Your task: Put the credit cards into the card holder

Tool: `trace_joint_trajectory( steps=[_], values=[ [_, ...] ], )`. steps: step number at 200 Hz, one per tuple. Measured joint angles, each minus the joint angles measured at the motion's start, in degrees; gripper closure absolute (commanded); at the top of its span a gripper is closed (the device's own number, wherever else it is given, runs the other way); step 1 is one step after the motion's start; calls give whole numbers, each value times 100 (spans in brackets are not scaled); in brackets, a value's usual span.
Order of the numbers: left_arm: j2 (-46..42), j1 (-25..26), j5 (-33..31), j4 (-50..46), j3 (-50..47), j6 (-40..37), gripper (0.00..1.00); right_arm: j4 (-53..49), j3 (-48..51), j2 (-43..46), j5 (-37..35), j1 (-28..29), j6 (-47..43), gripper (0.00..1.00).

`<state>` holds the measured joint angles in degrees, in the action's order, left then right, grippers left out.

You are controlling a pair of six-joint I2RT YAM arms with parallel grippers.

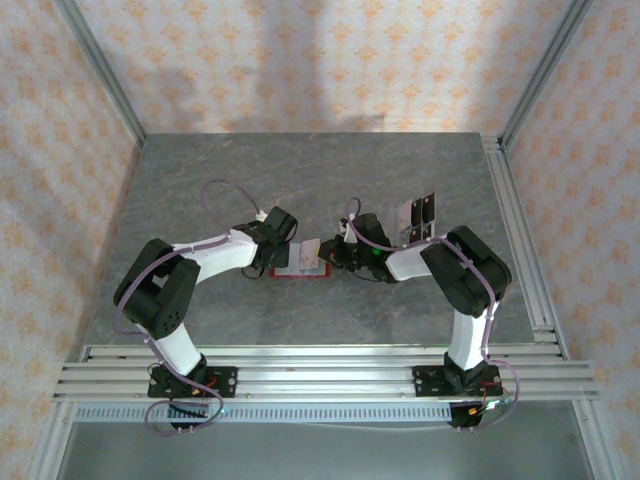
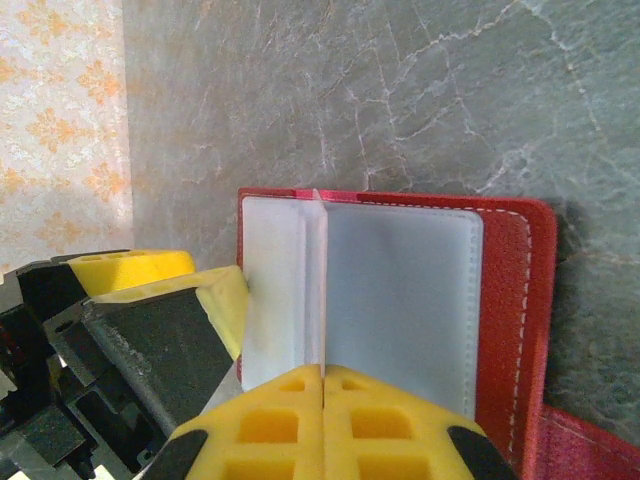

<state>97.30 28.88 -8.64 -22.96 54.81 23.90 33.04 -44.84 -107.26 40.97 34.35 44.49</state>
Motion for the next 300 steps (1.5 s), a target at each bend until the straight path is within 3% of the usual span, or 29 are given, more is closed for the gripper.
trace_joint_trajectory(
  steps=[117,214,300],
  values=[
    [0,0,-59,-2,0,-2,30,365,9,-210,262,-2,313,100],
    [0,0,-61,2,-11,0,30,1633,398,-616,369,2,1250,100],
    [0,0,-63,2,-15,0,30,1759,505,-616,354,87,1294,100]
  ],
)
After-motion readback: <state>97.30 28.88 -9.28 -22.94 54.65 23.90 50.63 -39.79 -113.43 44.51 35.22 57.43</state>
